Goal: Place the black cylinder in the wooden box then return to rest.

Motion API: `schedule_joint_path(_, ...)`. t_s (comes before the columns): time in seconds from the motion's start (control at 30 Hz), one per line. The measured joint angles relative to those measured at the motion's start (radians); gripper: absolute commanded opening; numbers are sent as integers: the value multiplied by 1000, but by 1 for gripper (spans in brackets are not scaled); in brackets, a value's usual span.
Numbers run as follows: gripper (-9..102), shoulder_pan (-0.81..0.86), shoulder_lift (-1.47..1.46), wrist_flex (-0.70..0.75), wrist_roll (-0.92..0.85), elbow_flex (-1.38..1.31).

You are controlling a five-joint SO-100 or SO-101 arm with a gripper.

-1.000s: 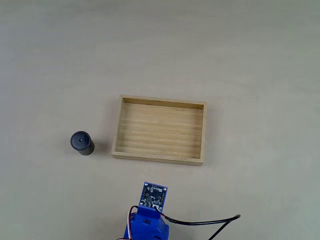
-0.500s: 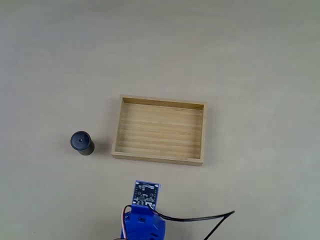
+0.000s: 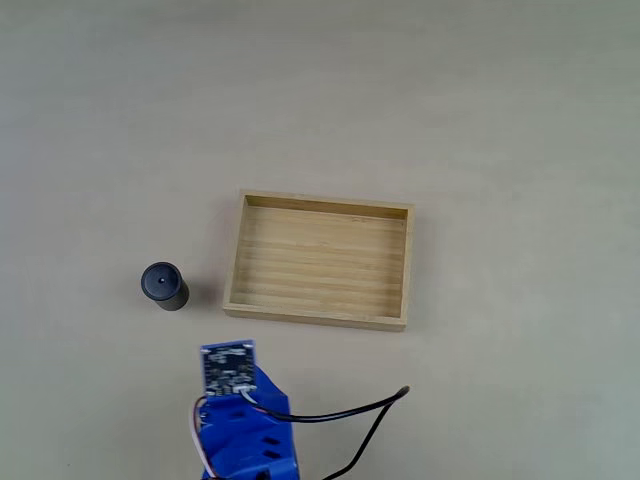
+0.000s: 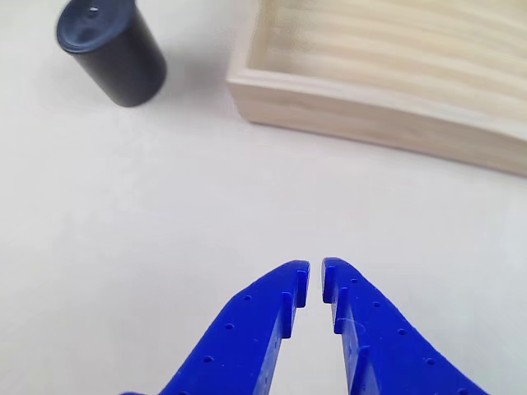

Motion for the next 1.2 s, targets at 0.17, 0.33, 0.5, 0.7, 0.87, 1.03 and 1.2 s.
schedule_joint_path(0.17,8,-81,138,-41,9,-86)
schedule_joint_path(0.33,20,-110,273,-103,9,-167)
schedule_joint_path(0.5,22,-109,371,-179,32,-195)
schedule_joint_path(0.7,25,-97,520,-302,54,-244)
schedule_joint_path(0.87,25,-95,670,-370,54,-313)
schedule_joint_path(1.03,27,-95,775,-420,54,-357)
schedule_joint_path(1.2,30,-95,851,-454,57,-405)
